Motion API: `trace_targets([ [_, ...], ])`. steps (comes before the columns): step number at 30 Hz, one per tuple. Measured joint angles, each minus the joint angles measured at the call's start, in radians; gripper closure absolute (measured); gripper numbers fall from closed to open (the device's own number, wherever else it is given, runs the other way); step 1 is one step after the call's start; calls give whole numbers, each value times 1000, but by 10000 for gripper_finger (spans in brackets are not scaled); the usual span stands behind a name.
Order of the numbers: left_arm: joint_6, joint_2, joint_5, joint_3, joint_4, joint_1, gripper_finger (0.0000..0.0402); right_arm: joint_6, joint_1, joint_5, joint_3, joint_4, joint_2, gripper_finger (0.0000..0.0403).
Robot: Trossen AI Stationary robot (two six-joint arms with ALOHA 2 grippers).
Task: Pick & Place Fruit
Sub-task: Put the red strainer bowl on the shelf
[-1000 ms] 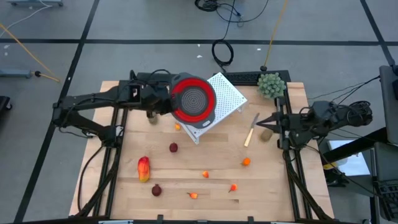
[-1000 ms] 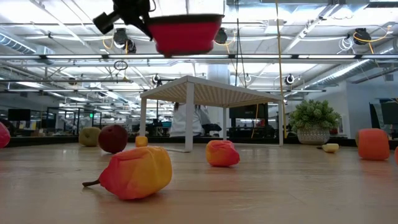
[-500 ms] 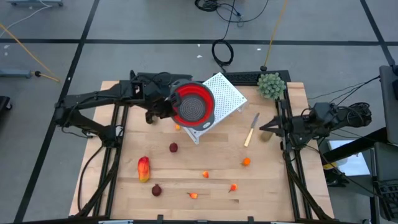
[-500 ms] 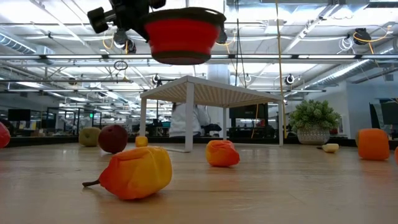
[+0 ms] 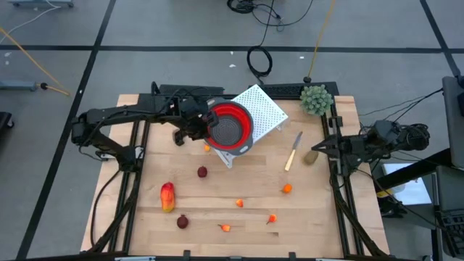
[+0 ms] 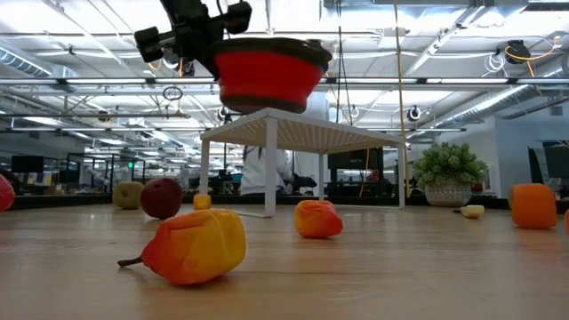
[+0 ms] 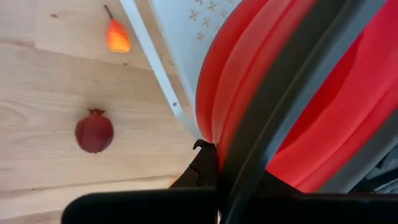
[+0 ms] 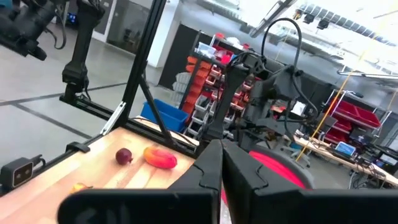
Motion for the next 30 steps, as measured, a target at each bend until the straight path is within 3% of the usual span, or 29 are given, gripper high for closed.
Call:
trace_targets([
  [10,13,9,0,0,4,41,402,-1,0,3,-75,-4,-130,403],
  [18,14,18,14,0,17,46,401,-10,-1,84,-83,-22,-136,403],
  [30,21,66,30,0,32,39,401,-34,0,82,-83,-30,-135,403],
])
